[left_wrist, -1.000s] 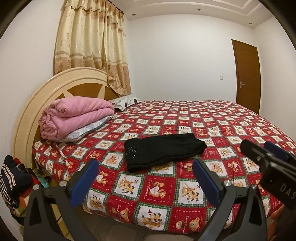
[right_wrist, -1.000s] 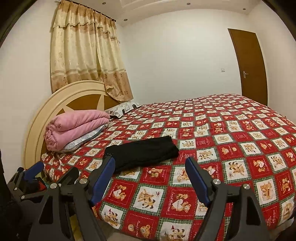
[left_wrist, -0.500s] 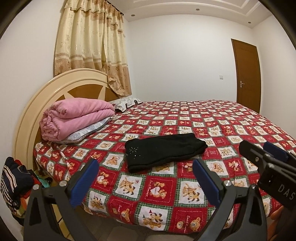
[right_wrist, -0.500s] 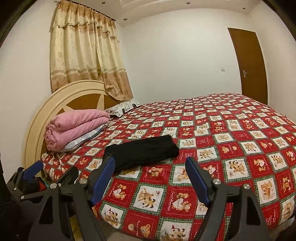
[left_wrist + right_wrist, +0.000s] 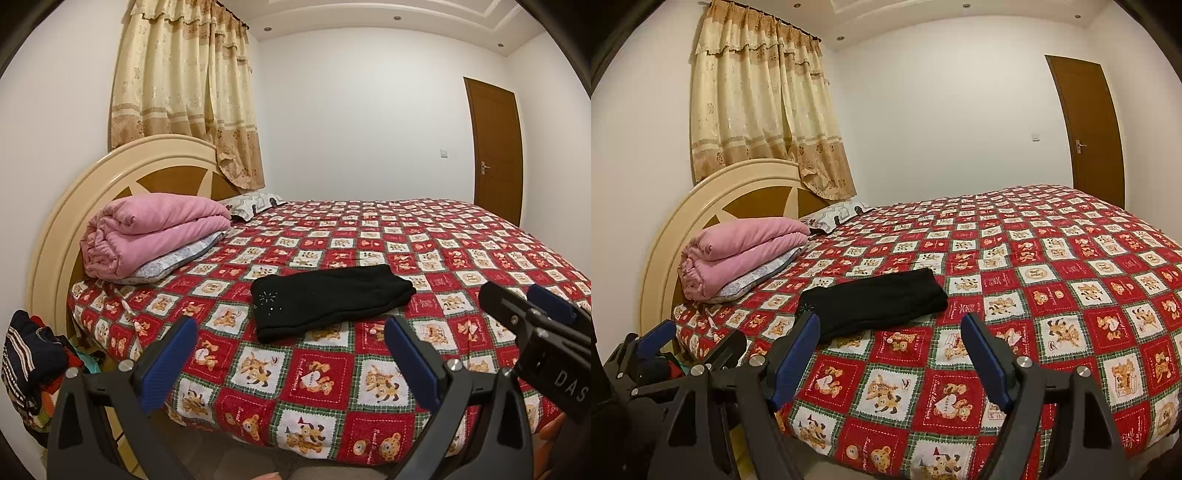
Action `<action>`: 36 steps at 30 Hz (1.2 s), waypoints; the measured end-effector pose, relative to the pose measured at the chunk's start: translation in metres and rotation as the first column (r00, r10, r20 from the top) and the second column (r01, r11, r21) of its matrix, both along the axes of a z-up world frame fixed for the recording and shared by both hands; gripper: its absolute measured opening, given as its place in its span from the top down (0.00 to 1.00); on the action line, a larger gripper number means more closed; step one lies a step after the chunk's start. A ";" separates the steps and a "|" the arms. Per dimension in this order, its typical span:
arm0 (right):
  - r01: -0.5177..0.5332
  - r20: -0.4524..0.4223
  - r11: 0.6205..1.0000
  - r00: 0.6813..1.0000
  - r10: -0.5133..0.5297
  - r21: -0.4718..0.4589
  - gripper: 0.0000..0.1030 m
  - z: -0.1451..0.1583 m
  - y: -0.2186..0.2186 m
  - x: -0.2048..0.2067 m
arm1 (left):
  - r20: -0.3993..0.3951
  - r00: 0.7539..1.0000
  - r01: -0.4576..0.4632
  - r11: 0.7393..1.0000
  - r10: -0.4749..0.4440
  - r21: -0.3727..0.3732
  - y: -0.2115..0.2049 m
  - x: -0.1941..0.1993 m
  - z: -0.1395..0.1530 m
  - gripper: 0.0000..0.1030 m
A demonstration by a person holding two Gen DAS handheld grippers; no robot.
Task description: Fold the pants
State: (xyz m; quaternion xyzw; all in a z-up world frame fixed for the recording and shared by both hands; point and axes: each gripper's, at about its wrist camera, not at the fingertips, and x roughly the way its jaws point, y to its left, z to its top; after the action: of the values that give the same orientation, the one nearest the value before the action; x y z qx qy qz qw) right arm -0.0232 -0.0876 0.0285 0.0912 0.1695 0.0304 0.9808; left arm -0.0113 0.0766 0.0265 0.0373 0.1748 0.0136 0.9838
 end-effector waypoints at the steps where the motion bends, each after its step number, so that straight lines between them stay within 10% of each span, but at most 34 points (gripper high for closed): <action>1: 0.000 0.000 1.000 1.000 0.000 0.000 0.22 0.000 0.000 0.000 | 0.002 1.000 -0.003 1.000 0.003 0.001 0.000 0.000 0.000 0.00; 36: 0.002 -0.003 1.000 1.000 -0.002 0.000 0.22 -0.001 0.000 0.000 | 0.004 1.000 -0.013 1.000 0.013 0.008 0.000 -0.001 -0.001 0.00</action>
State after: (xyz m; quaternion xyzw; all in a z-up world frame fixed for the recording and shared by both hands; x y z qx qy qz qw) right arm -0.0235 -0.0881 0.0277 0.0915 0.1710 0.0290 0.9806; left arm -0.0126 0.0767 0.0257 0.0399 0.1732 0.0209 0.9839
